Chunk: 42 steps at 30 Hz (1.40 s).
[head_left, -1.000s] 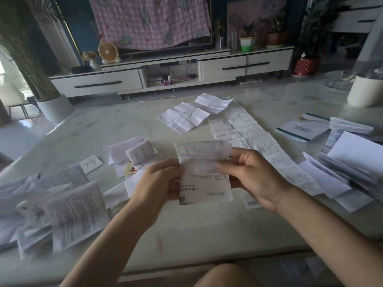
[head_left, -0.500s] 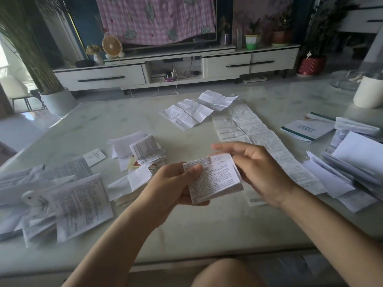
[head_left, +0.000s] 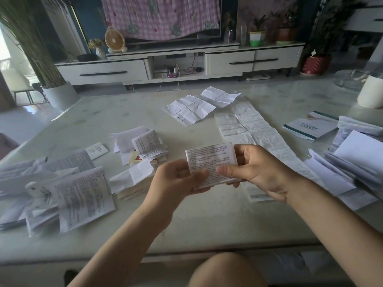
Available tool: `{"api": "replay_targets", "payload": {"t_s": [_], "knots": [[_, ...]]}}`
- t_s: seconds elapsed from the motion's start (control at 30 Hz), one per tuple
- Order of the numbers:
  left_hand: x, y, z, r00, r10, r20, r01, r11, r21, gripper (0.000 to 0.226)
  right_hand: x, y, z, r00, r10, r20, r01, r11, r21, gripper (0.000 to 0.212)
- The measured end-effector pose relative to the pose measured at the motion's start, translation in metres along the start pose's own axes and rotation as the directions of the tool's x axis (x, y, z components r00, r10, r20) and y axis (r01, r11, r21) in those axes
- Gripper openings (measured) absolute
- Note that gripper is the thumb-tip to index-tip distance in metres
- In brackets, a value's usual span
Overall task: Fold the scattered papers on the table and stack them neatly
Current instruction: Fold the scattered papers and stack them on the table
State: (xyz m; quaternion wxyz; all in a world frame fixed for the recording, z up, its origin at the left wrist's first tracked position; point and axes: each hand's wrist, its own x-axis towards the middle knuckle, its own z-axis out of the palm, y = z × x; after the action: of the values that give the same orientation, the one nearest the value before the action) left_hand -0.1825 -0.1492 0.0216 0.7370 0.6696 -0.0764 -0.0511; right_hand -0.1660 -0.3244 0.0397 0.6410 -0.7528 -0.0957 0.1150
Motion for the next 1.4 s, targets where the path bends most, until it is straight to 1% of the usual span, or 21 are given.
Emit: {"api": "replay_targets", "payload": {"t_s": [0.03, 0.13, 0.23, 0.3, 0.4, 0.43, 0.5, 0.53, 0.6, 0.67, 0.73, 0.87, 0.93, 1.0, 1.1, 1.17, 1.23, 1.27, 1.3, 1.37, 1.4], "knots": [[-0.001, -0.002, 0.002, 0.999, 0.019, -0.03, -0.018, 0.999, 0.029, 0.015, 0.0, 0.0, 0.001, 1.0, -0.011, -0.009, 0.011, 1.0, -0.025, 0.024], [-0.002, -0.004, 0.006, 0.999, 0.026, -0.038, -0.022, 0.994, 0.104, 0.022, 0.002, -0.001, 0.003, 0.997, -0.034, -0.076, 0.033, 0.999, -0.008, 0.027], [-0.001, 0.001, 0.007, 1.0, 0.002, -0.005, -0.001, 0.994, 0.108, 0.016, 0.003, -0.004, 0.005, 0.99, -0.035, -0.134, 0.043, 0.998, 0.055, 0.015], [0.002, 0.004, 0.006, 1.0, 0.022, -0.016, -0.021, 0.996, 0.085, 0.006, 0.004, -0.005, 0.007, 0.985, -0.054, -0.165, 0.063, 0.997, 0.053, 0.01], [0.008, 0.0, 0.005, 0.989, 0.048, -0.138, -0.043, 0.998, 0.039, 0.052, 0.007, -0.006, 0.013, 0.981, -0.076, -0.178, 0.089, 0.994, 0.067, 0.015], [0.01, -0.002, 0.008, 0.98, 0.05, -0.192, -0.048, 0.999, 0.011, 0.057, 0.007, -0.005, 0.015, 0.981, -0.079, -0.178, 0.093, 0.993, 0.069, 0.016], [0.011, -0.005, 0.013, 0.946, 0.095, -0.308, -0.095, 0.995, 0.015, 0.047, 0.008, -0.005, 0.019, 0.982, -0.088, -0.17, 0.094, 0.995, 0.028, 0.014], [0.012, -0.007, 0.016, 0.921, 0.137, -0.365, -0.124, 0.991, 0.058, 0.041, 0.007, -0.005, 0.021, 0.983, -0.089, -0.162, 0.091, 0.996, 0.006, 0.012], [0.012, -0.009, 0.021, 0.868, 0.257, -0.425, -0.2, 0.964, 0.174, 0.038, 0.007, -0.005, 0.025, 0.984, -0.1, -0.149, 0.097, 0.995, -0.028, 0.014], [0.014, -0.012, 0.021, 0.823, 0.371, -0.43, -0.269, 0.922, 0.28, 0.034, 0.008, -0.005, 0.026, 0.98, -0.116, -0.163, 0.108, 0.993, -0.053, 0.018], [0.016, -0.013, 0.02, 0.789, 0.447, -0.421, -0.311, 0.882, 0.355, 0.029, 0.01, -0.007, 0.026, 0.981, -0.105, -0.161, 0.096, 0.993, -0.066, 0.022], [0.017, -0.013, 0.017, 0.765, 0.531, -0.363, -0.348, 0.817, 0.46, 0.024, 0.008, -0.009, 0.025, 0.986, -0.114, -0.121, 0.104, 0.991, -0.086, 0.024], [0.014, -0.014, 0.015, 0.775, 0.539, -0.331, -0.349, 0.8, 0.488, 0.021, 0.006, -0.009, 0.027, 0.986, -0.136, -0.101, 0.124, 0.985, -0.12, 0.02], [0.011, -0.015, 0.015, 0.788, 0.534, -0.307, -0.353, 0.8, 0.484, 0.023, 0.004, -0.01, 0.028, 0.982, -0.151, -0.116, 0.137, 0.983, -0.121, 0.018], [0.011, -0.012, 0.009, 0.812, 0.497, -0.306, -0.35, 0.835, 0.425, 0.037, 0.003, -0.011, 0.025, 0.983, -0.131, -0.126, 0.125, 0.99, -0.059, 0.018], [0.011, -0.01, 0.006, 0.831, 0.472, -0.293, -0.351, 0.855, 0.383, 0.048, 0.001, -0.013, 0.022, 0.99, -0.12, -0.077, 0.117, 0.992, -0.043, 0.015], [0.006, -0.007, 0.007, 0.843, 0.461, -0.277, -0.33, 0.85, 0.411, 0.051, -0.001, -0.014, 0.019, 0.995, -0.1, -0.025, 0.099, 0.994, -0.038, 0.012], [0.005, -0.006, 0.005, 0.841, 0.446, -0.306, -0.313, 0.863, 0.396, 0.048, -0.003, -0.014, 0.015, 0.997, -0.081, -0.016, 0.081, 0.996, -0.041, 0.011], [0.005, -0.003, -0.002, 0.825, 0.409, -0.39, -0.283, 0.896, 0.341, 0.044, -0.004, -0.013, 0.009, 0.998, -0.059, -0.022, 0.058, 0.997, -0.046, 0.011], [0.008, 0.005, -0.027, 0.764, 0.304, -0.569, -0.254, 0.953, 0.167, 0.038, -0.008, -0.009, -0.008, 0.994, -0.009, -0.105, 0.003, 0.998, -0.063, 0.011], [0.009, 0.009, -0.041, 0.751, 0.282, -0.597, -0.243, 0.959, 0.148, 0.037, -0.01, -0.005, -0.017, 0.987, 0.006, -0.161, -0.017, 0.998, -0.068, 0.011]]}}
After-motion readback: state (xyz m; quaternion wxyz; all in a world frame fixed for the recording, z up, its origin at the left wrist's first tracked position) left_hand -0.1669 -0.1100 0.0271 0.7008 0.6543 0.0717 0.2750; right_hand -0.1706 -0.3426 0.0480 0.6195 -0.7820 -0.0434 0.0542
